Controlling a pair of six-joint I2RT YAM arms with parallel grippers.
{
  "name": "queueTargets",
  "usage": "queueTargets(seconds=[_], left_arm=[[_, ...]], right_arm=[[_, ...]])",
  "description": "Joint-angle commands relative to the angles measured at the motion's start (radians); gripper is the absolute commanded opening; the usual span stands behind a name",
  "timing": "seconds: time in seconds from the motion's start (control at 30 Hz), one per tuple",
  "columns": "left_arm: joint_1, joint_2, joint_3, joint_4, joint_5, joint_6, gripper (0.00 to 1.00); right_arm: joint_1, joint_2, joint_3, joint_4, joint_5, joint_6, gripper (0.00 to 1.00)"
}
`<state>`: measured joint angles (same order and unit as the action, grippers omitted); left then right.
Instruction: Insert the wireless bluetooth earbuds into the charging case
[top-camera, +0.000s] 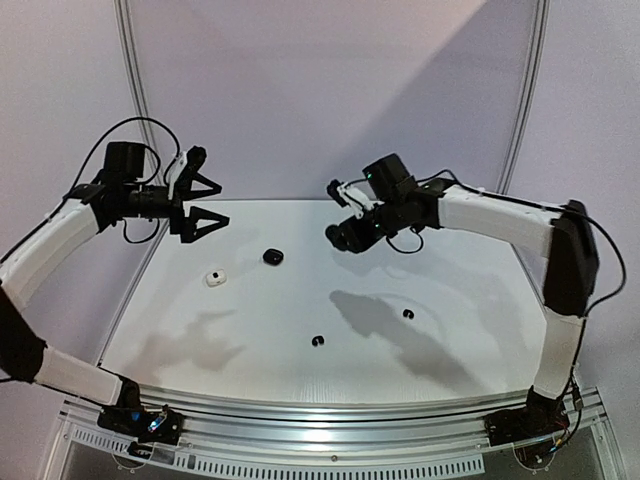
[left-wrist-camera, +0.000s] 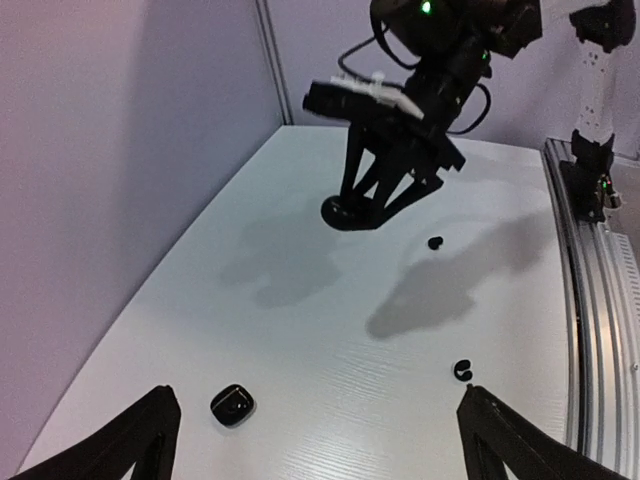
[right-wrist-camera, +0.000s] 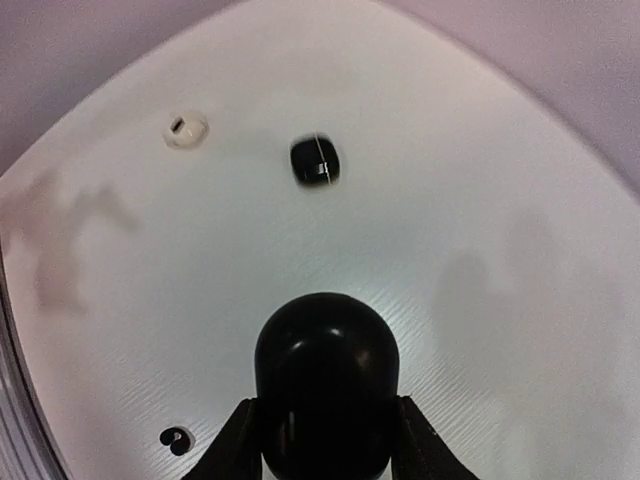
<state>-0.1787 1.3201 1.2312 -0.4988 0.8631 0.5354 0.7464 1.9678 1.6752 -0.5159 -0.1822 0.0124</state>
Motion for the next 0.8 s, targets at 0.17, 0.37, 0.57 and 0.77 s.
queueTargets(seconds=[0.17,0.37,0.57,0.77], left_arm=[[-0.084,-0.090,-0.111,0.406,0.250,-0.411,0.93],[-0.173,-0.124,-0.147,0.482,0.234,-0.591,0.89],[-0.179,-0.112,-0.136,0.511,0.303,-0.605,0.87],[-0.211,-0.068,-0.104,0.586,0.277,-0.710,0.71]], right_arm=[[0.282,-0.326,-0.168,0.488,0.361,-0.517,0.12],[0.386,-0.269,-0.057,0.533,0.453,-0.726,0.10],[0.418,-0.218,0.006,0.518,0.478,-0.796,0.11],[0.427,-0.188,0.049,0.466,0.444,-0.831,0.12]])
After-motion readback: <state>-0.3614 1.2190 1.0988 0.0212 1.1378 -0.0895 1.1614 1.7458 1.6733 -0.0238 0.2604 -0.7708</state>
